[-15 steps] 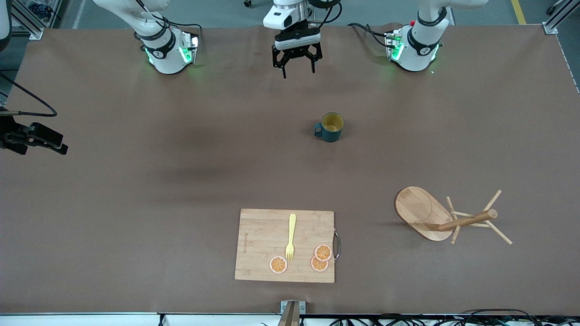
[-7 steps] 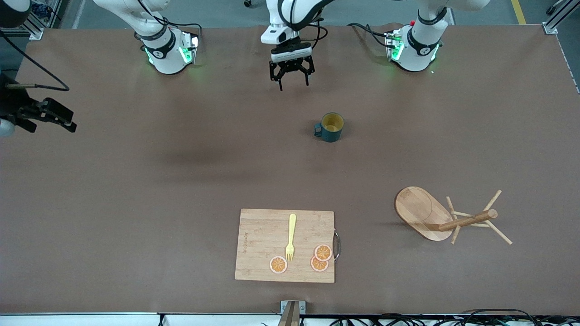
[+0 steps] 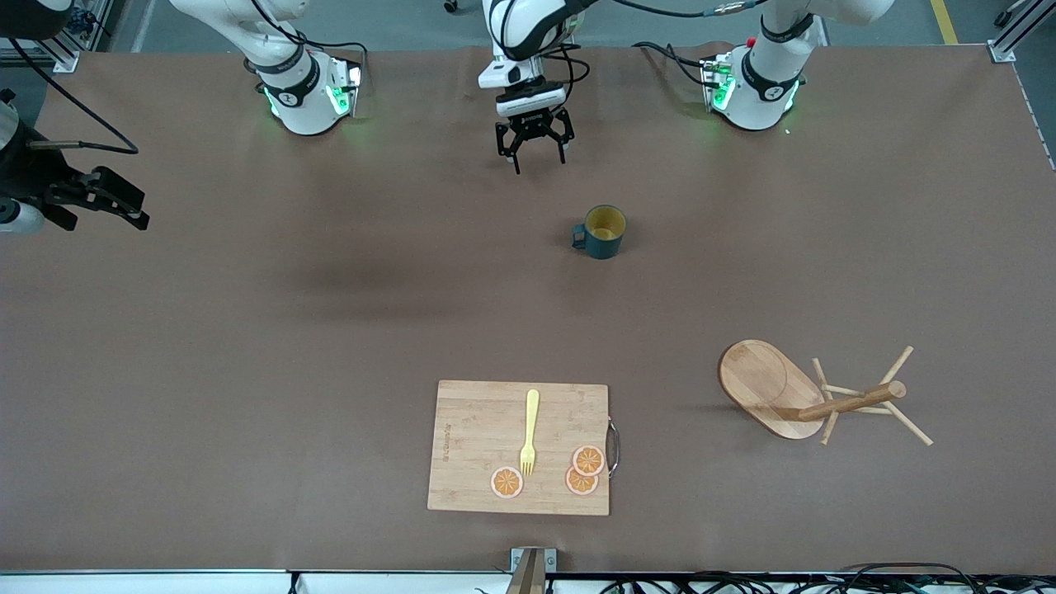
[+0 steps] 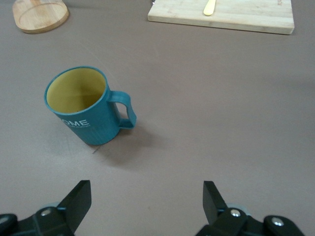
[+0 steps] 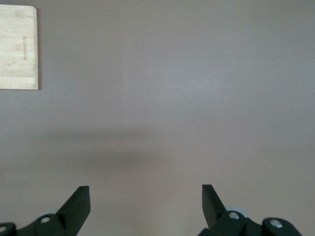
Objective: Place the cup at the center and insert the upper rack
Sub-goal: 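Lower the left gripper beside the mug and grasp its handle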
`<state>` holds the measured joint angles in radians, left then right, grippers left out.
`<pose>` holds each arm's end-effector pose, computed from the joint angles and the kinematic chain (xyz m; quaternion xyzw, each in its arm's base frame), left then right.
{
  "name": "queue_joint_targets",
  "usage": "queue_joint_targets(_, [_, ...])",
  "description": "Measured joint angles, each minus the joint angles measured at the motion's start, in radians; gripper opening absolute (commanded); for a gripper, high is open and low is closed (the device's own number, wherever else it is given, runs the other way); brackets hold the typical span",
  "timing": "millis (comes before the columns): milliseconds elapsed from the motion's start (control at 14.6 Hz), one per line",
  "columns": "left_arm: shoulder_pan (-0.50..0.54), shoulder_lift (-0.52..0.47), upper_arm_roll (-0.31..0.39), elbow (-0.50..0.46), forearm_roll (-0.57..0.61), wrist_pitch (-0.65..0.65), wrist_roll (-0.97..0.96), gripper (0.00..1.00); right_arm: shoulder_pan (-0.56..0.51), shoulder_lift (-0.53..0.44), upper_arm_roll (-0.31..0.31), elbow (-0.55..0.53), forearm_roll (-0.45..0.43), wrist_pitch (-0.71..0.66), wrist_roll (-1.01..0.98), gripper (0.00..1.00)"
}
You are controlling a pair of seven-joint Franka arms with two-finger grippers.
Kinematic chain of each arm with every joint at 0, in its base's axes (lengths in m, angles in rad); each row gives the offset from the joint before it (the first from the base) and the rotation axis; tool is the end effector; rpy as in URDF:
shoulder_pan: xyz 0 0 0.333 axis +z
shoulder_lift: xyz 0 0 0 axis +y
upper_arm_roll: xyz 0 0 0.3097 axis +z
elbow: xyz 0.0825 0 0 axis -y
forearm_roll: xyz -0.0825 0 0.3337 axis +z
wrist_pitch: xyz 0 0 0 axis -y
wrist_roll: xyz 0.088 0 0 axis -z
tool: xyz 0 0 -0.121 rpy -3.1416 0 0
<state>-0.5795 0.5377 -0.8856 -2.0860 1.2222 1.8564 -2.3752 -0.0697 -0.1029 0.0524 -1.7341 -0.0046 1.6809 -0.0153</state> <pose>0.1493 -0.4967 0.2495 -0.9303 -0.0948 -0.3481 0.0660 0.4822 -0.0076 0.5952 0.9997 -0.0009 0.0247 0.0054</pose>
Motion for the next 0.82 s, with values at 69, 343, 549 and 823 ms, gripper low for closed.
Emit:
queue_joint_targets(69, [-0.07,0.005,0.064,0.0,0.004,-0.002,-0.031,1.0,0.0,-0.001,-0.001,0.002,0.0,0.001,0.0,1.0])
queue_joint_targets(343, [-0.32,0.047,0.284,0.002,0.061,-0.055,-0.176,1.0,0.0,-0.003,-0.001,0.012,0.0,0.0,0.0,1.0])
queue_joint_targets(549, [-0.363,0.093,0.314,0.016,0.116,-0.094,-0.248,1.0,-0.001,-0.003,-0.002,0.017,0.0,-0.007,0.001,1.0])
queue_joint_targets(823, [-0.357,0.115,0.325,0.043,0.194,-0.139,-0.272,1.0,-0.001,-0.004,-0.003,0.022,0.0,-0.006,0.0,1.0])
